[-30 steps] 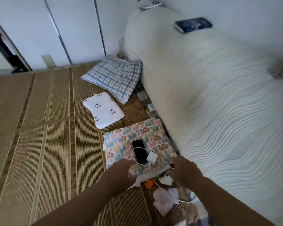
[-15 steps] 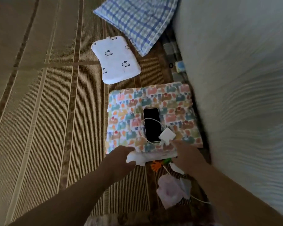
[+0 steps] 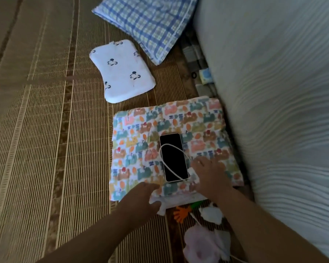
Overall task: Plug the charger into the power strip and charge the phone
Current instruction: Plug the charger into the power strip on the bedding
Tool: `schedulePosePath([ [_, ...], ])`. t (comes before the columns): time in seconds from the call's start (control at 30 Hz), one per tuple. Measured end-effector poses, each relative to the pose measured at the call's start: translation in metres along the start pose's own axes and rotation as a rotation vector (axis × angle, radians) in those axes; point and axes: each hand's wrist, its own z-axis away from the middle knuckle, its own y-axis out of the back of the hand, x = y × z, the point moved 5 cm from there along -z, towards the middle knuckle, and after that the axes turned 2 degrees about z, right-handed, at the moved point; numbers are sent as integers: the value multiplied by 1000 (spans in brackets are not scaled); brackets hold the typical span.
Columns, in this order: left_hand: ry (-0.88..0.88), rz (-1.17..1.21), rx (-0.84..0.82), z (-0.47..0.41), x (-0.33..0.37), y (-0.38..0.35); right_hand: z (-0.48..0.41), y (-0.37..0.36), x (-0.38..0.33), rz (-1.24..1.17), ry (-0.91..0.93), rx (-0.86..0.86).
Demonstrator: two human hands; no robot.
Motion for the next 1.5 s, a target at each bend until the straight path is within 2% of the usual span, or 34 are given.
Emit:
schedulePosePath([
  [0.07, -42, 14, 12, 1, 24, 11, 18, 27, 0, -85, -24, 0],
  [0.17, -114, 45, 23, 9, 71, 33, 53, 75, -3, -362, -153, -171],
  [0.27, -196, 103, 60, 24, 126, 62, 94, 138, -11, -528, -168, -244],
  [0.37, -333, 84, 139, 53, 181, 95, 139, 208, -21, -547, -160, -201],
  [0.5, -562, 61, 178, 100, 251, 132, 206, 289, -39, -789, -176, -64],
  [0.63, -645, 122, 40, 137, 289, 145, 284, 358, -40, -935, -200, 228],
  [0.73, -705, 204, -29, 158, 301, 144, 344, 399, -27, -1050, -208, 572],
  [0.9, -645, 203, -150, 175, 301, 114, 437, 433, 2, -1328, -244, 1118],
  [1.03, -666, 123, -252, 182, 313, 85, 509, 451, 25, -1263, -291, 1388],
  [1.1, -653, 178, -274, 182, 329, 78, 541, 447, 41, -1237, -349, 1471],
  [1.27, -732, 281, -198, 197, 396, 70, 597, 411, 91, -1087, -624, 1450],
  [1.33, -770, 329, -199, 209, 425, 63, 611, 391, 111, -1015, -773, 1354],
  [1.4, -728, 441, -243, 216, 449, 52, 617, 372, 128, -963, -877, 1261],
  [1.5, -705, 604, -295, 231, 475, 42, 616, 353, 143, -831, -936, 1151],
])
